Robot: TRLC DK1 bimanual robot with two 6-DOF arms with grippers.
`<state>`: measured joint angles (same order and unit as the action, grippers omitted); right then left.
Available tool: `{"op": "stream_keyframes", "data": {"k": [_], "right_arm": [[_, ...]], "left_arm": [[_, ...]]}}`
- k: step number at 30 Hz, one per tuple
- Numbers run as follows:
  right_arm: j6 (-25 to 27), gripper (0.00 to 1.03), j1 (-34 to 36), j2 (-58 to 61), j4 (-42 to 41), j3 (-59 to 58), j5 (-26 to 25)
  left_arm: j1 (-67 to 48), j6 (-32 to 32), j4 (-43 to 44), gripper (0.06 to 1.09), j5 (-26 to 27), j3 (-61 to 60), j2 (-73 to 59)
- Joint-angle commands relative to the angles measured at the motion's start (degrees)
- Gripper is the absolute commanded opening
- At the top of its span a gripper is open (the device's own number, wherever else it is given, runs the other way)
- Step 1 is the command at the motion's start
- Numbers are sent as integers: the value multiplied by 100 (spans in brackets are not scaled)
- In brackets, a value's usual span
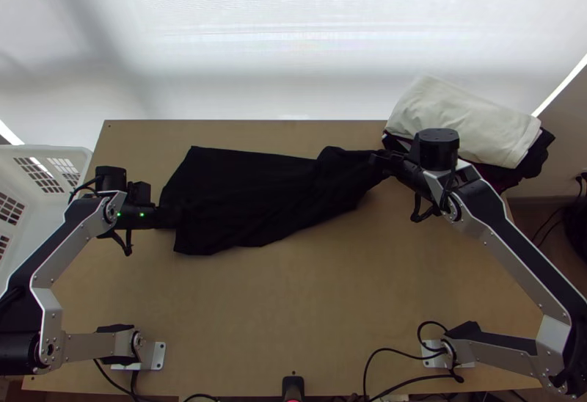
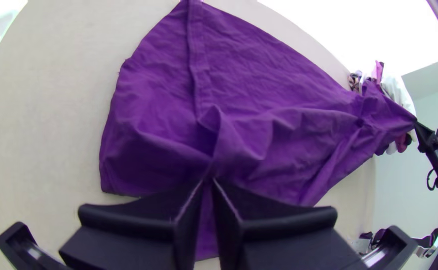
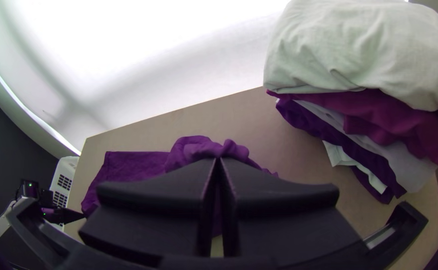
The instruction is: Fold the t-shirt
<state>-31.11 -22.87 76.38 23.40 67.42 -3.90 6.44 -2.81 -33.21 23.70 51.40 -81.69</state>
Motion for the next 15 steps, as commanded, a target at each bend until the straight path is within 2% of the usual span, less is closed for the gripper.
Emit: {"op": "stream_keyframes", "data": {"k": [1, 10, 15], "right_arm": [[-62, 3, -7, -194, -37, -36, -76], [35, 3, 29, -308, -46, 26, -190], [791, 3, 2, -413, -336, 166, -656]], "left_arm": [[-46, -123, 219, 10, -15, -227, 74], [306, -607, 219, 10, -6, 547, 206], [490, -1020, 43, 10, -6, 1426, 356]]}}
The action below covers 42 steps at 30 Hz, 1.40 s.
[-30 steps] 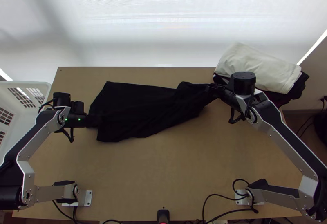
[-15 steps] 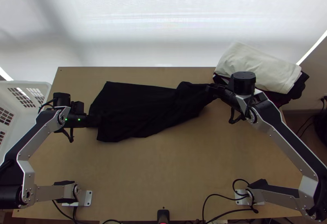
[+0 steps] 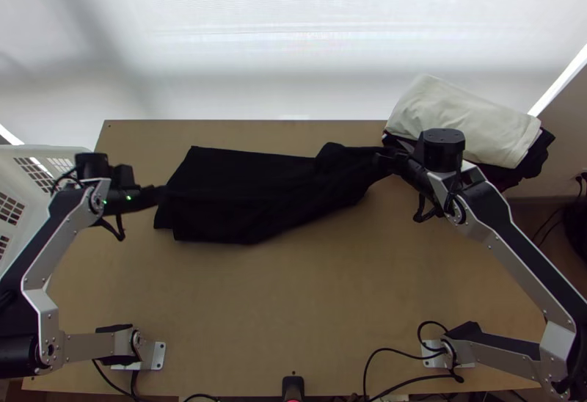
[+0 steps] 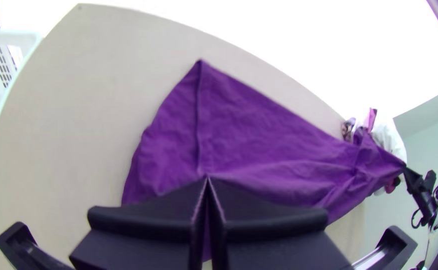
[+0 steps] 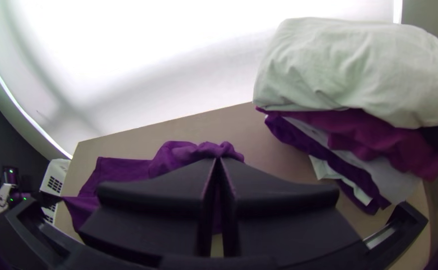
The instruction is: Fold the t-shirt
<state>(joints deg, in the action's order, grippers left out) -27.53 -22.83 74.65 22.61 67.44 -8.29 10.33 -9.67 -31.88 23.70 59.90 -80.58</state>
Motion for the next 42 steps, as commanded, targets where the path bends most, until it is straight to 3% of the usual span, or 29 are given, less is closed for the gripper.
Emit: {"op": "stream_keyframes", "data": {"k": [1, 8, 16, 30, 37, 42], "right_arm": [[503, 3, 7, -249, -275, 243, -234], [1373, 3, 42, -425, -1057, 437, -375], [1742, 3, 235, -241, -1505, 1377, -375], [1953, 3, 472, -179, -1496, 3662, -375], [1927, 3, 7, -1295, -661, 3109, -366], [1619, 3, -99, -2482, 631, 2467, -357]], "left_arm": [[101, -395, -178, 10, -6, 778, 253], [83, -738, -47, 10, -6, 1683, 604], [400, -1432, 6, 10, -15, 2817, 701], [910, -1722, 129, 10, -147, 4522, 921], [918, -1880, 85, 10, -138, 4917, 1360], [892, -1986, -82, 10, -138, 4891, 1844]]}}
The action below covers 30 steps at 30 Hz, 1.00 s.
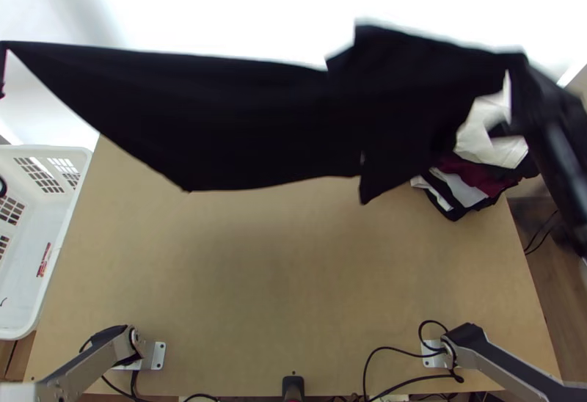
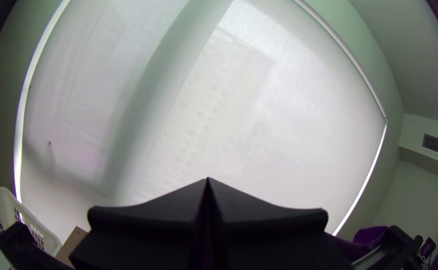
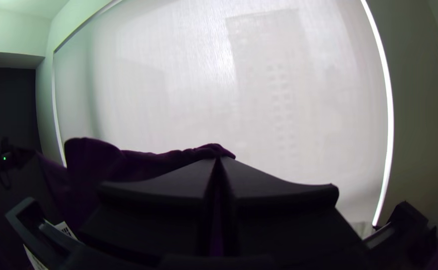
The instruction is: Fold the t-shirt
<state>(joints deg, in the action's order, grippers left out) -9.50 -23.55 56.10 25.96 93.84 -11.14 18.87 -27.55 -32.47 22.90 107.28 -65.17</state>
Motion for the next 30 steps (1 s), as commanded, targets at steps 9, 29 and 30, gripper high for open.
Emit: {"op": "stream_keyframes", "data": {"k": [9, 29, 30], "right_arm": [[-254, 3, 0, -1830, 2159, 424, -64], [-1687, 3, 61, -2788, 3451, -1826, 736], [-1731, 3, 52, -2806, 3232, -2133, 832]], "left_arm": [[73, -383, -330, 10, -66, 3, 1234], [20, -172, -919, 10, -13, -2959, 2869], [2, -163, -866, 10, 4, -3196, 2913]]}}
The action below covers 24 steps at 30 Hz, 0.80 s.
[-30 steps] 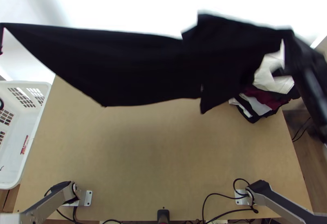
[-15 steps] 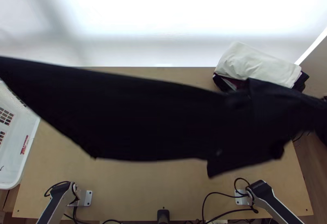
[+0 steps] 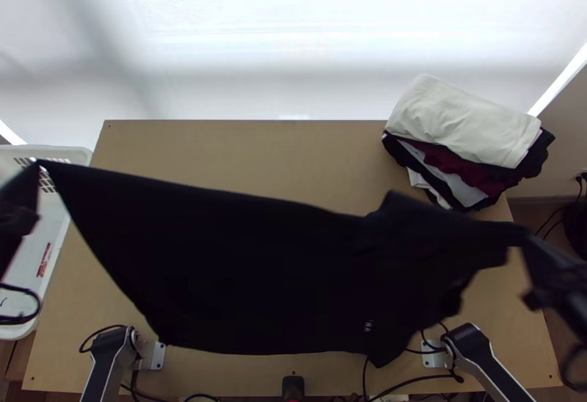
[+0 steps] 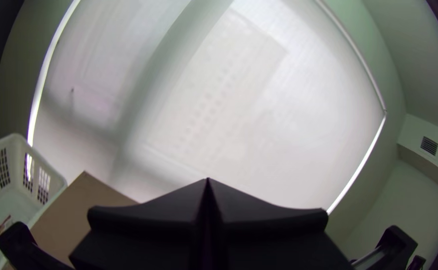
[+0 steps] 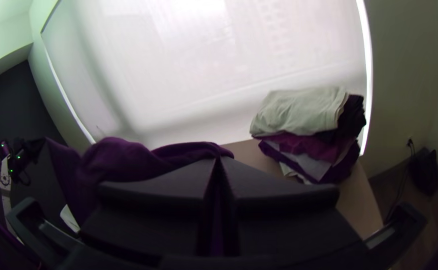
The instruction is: Fold the t-shirt
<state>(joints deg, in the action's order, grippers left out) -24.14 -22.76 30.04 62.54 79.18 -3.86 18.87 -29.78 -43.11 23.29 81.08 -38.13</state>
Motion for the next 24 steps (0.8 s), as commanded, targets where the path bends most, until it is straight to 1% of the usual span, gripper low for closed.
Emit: {"op": "stream_keyframes", "data": {"k": [1, 5, 12, 18, 24], "right_arm": [[-267, 3, -26, -192, -647, -957, 175], [-267, 3, -88, 2, -1614, -1897, 403], [-249, 3, -176, 626, -3090, -3022, 474], [-267, 3, -149, 1566, -4259, -3391, 491], [-346, 3, 26, 3025, -5261, -3216, 500]], "left_arm": [[2, 157, 277, 10, -35, -813, 227], [-15, 262, 620, 10, 9, -1569, 245], [-182, 324, 1481, 10, 18, -2615, 7], [-191, 324, 2211, 10, -9, -2984, -713], [-191, 315, 2993, 10, -132, -3010, -1900]]}}
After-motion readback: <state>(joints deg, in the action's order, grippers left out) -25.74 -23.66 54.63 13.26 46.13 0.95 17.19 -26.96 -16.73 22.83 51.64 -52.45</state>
